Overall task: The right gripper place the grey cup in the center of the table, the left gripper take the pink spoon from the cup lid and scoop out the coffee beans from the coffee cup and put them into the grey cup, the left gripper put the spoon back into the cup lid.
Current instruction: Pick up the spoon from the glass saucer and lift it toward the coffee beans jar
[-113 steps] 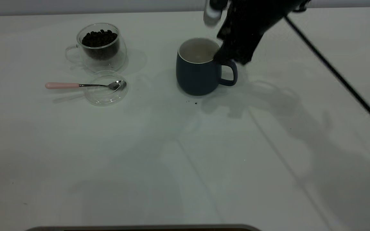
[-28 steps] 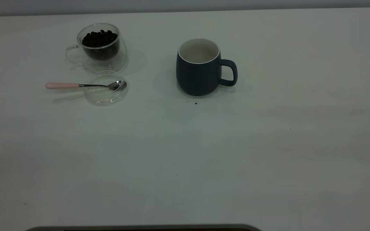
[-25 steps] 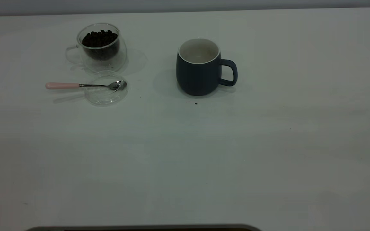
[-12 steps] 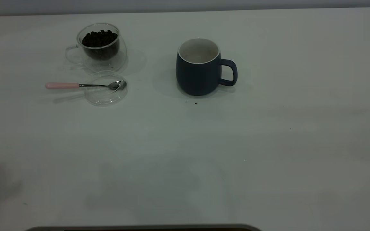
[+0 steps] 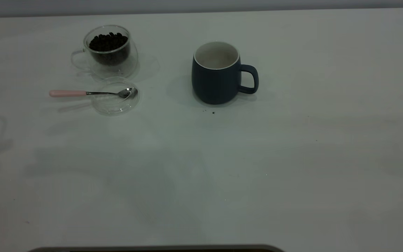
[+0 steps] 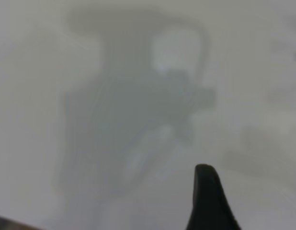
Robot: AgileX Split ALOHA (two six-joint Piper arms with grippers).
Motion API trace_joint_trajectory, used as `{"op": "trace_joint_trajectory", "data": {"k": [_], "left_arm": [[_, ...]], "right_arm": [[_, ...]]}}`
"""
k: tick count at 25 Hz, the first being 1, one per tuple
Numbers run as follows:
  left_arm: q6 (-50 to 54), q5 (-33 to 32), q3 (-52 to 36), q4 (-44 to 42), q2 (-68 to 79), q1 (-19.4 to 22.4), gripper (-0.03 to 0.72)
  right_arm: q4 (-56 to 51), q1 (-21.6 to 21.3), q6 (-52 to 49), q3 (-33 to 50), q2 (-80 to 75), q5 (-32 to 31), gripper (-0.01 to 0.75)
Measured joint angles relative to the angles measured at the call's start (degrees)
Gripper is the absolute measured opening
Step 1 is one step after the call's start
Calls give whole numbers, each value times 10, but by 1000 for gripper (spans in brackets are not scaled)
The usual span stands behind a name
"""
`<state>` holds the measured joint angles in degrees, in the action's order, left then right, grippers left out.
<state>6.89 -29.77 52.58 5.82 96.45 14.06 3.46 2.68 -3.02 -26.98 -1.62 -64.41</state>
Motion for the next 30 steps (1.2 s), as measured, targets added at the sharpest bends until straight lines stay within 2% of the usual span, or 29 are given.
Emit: {"op": "trace_joint_trajectory", "data": {"k": [4, 9, 12, 16, 18, 21, 23, 30], "left_arm": [[-125, -24, 66, 124, 113, 56, 515], [-343, -124, 160, 308, 239, 118, 505], [-467, -167, 199, 377, 294, 139, 491], [-597, -174, 212, 433, 329, 141, 495], [-632, -175, 215, 471, 340, 139, 533], [-649, -174, 220, 512, 356, 133, 612], [-651, -173, 224, 522, 368, 127, 638], [-691, -164, 227, 544, 401, 81, 627]], "right_arm": [[0, 0, 0, 0, 0, 0, 523], [0, 0, 0, 0, 0, 0, 523], [0, 0, 0, 0, 0, 0, 523], [0, 0, 0, 0, 0, 0, 523], [0, 0, 0, 0, 0, 0, 523], [0, 0, 0, 0, 0, 0, 523], [0, 0, 0, 0, 0, 0, 523], [0, 0, 0, 0, 0, 0, 522]]}}
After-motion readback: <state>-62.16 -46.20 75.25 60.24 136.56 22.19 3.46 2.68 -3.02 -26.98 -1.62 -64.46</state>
